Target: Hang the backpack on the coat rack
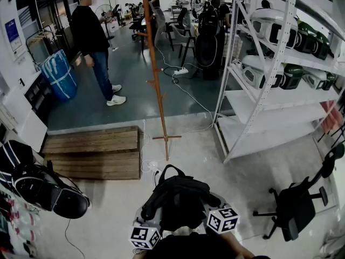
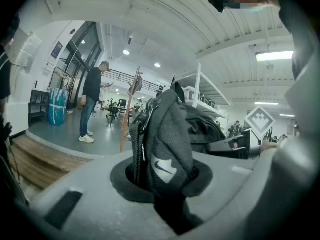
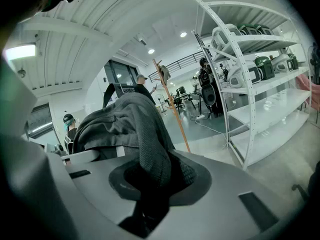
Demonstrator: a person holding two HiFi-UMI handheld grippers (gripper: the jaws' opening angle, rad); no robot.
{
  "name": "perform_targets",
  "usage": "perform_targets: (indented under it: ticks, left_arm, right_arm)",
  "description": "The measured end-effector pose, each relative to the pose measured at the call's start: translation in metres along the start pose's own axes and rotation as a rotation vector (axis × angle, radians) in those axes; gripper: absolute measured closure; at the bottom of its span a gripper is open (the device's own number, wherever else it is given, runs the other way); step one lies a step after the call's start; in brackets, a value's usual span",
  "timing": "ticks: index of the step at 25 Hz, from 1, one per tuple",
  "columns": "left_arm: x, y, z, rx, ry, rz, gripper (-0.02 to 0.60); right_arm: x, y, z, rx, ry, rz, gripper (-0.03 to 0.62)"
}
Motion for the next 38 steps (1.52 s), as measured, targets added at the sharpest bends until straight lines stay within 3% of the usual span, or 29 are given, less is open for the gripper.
perform_targets:
  ticks: [19, 38]
  left_arm:
    - [-0.012, -0.001, -0.004, -0.005, -0.018, 0.021, 0.495]
    - [-0.072, -0.052, -0.005, -0.012, -0.031, 0.086, 0.495]
  right_arm:
    - [-0.01, 0.003, -0.002, 0.012, 0.014, 0.023, 0.514]
    - [-0.084, 0.01, 0.028, -0.002, 0.006, 0.1, 0.513]
Point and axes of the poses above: the fingertips, and each gripper's own axes: y backward along the fingers, x to its left, z out of its top, the point moved 2 cm from there along y, backward along the fingers
